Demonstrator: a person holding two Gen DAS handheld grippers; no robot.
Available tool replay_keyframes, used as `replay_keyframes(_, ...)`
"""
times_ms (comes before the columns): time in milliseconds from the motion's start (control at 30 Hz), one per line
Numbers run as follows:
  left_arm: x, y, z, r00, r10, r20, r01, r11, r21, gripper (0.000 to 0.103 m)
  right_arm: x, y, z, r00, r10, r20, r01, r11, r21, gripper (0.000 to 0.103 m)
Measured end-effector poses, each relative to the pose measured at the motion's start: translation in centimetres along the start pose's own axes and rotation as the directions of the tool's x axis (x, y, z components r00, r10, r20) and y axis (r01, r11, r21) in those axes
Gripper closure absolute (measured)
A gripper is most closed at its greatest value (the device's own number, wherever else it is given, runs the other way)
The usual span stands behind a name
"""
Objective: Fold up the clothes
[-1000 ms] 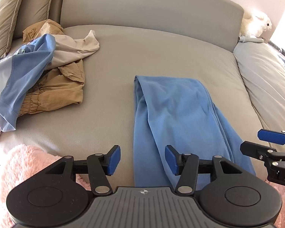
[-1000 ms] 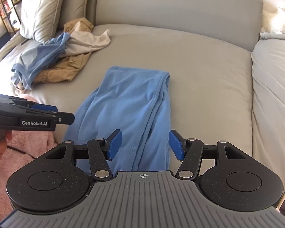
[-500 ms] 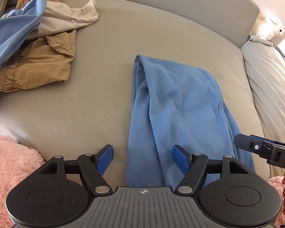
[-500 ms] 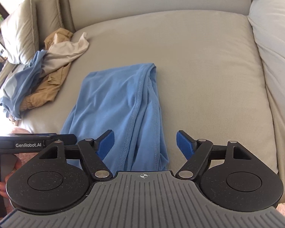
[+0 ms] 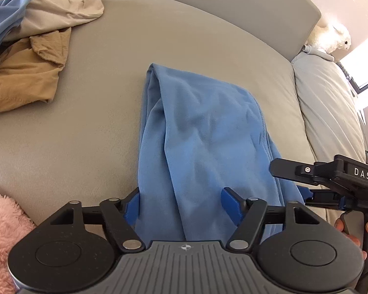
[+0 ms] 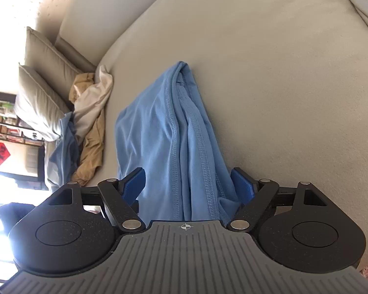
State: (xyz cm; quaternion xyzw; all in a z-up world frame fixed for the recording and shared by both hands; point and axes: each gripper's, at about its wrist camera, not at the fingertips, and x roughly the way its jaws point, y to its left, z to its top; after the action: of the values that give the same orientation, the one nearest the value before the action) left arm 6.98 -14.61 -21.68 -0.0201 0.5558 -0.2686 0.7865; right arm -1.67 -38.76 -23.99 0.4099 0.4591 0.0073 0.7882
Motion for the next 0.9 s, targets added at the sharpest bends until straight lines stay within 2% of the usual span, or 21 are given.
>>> replay_keyframes(33, 0.0, -0.3, -0.1, 1.0, 0.003, 0.002, -0.003, 1.0, 0.019, 0.054, 0.3, 0.6, 0.1, 1.0, -0.012, -0.006, 0.012, 0.999, -0.035, 0.037)
replay_keyframes(67, 0.0, -0.4, -0.2, 1.0, 0.006, 0.006, -0.006, 0.999, 0.032, 0.055, 0.8, 1.6, 0.0, 0.999, -0.041, -0.012, 0.04, 0.995, -0.091, 0.039)
replay_keyframes(100, -0.1, -0.5, -0.3, 1.0, 0.011, 0.011, -0.012, 0.999, 0.041, 0.059, 1.3, 2.4, -0.2, 0.997, -0.076, -0.01, 0.073, 0.987, -0.144, 0.045)
replay_keyframes(133, -0.1, -0.6, -0.4, 1.0, 0.018, 0.016, -0.019, 0.999, 0.05, 0.065, 1.4, 2.8, -0.2, 0.996, -0.094, -0.004, 0.092, 0.98, -0.175, 0.061)
replay_keyframes(200, -0.4, -0.9, -0.5, 0.999, 0.036, 0.031, -0.037, 0.997, 0.064, 0.073, 1.4, 3.6, -0.4, 0.99, -0.143, 0.02, 0.143, 0.964, -0.226, 0.076)
replay_keyframes(333, -1.0, -3.2, -0.8, 0.989, 0.121, 0.08, -0.132, 0.979, 0.152, 0.087, 0.6, 5.8, -1.8, 0.971, -0.216, 0.098, 0.237, 0.905, -0.354, 0.084)
replay_keyframes(367, -1.1, -3.8, -0.8, 0.986, 0.137, 0.09, -0.151, 0.972, 0.178, 0.087, 0.3, 6.9, -2.5, 0.961, -0.243, 0.132, 0.276, 0.871, -0.407, 0.084)
replay_keyframes(433, -1.3, -5.4, -1.0, 0.98, 0.164, 0.11, -0.187, 0.952, 0.241, 0.088, -0.2, 8.2, -3.4, 0.943, -0.283, 0.175, 0.332, 0.827, -0.453, 0.085)
replay_keyframes(533, -1.8, -6.9, -1.4, 0.977, 0.17, 0.132, -0.202, 0.934, 0.296, 0.088, -1.5, 8.5, -4.1, 0.922, -0.319, 0.22, 0.387, 0.797, -0.464, 0.085)
replay_keyframes(633, -2.1, -8.6, -2.0, 0.973, 0.164, 0.162, -0.215, 0.902, 0.375, 0.087, -3.5, 7.7, -4.5, 0.912, -0.33, 0.245, 0.407, 0.812, -0.418, 0.086)
replay_keyframes(667, -1.7, -8.9, -2.1, 0.976, 0.16, 0.149, -0.207, 0.9, 0.385, 0.085, -3.9, 7.4, -4.6, 0.908, -0.336, 0.25, 0.414, 0.814, -0.409, 0.085)
replay_keyframes(733, -0.4, -9.0, -2.2, 0.979, 0.171, 0.108, -0.2, 0.902, 0.384, 0.075, -4.4, 6.4, -4.7, 0.9, -0.364, 0.24, 0.432, 0.813, -0.389, 0.085)
replay_keyframes(767, 0.0, -8.9, -2.3, 0.978, 0.184, 0.099, -0.208, 0.902, 0.379, 0.071, -4.4, 5.5, -4.6, 0.903, -0.374, 0.212, 0.428, 0.823, -0.372, 0.084)
replay_keyframes(800, 0.0, -8.7, -2.5, 0.975, 0.195, 0.111, -0.222, 0.902, 0.37, 0.064, -4.4, 4.6, -4.5, 0.913, -0.368, 0.178, 0.408, 0.842, -0.354, 0.079)
replay_keyframes(833, -0.3, -8.5, -2.5, 0.974, 0.193, 0.121, -0.224, 0.905, 0.361, 0.062, -4.5, 4.0, -4.5, 0.92, -0.356, 0.165, 0.392, 0.856, -0.336, 0.07)
replay_keyframes(900, -1.2, -7.8, -2.4, 0.973, 0.186, 0.135, -0.222, 0.914, 0.341, 0.058, -4.9, 3.0, -4.3, 0.932, -0.331, 0.148, 0.361, 0.884, -0.295, 0.062)
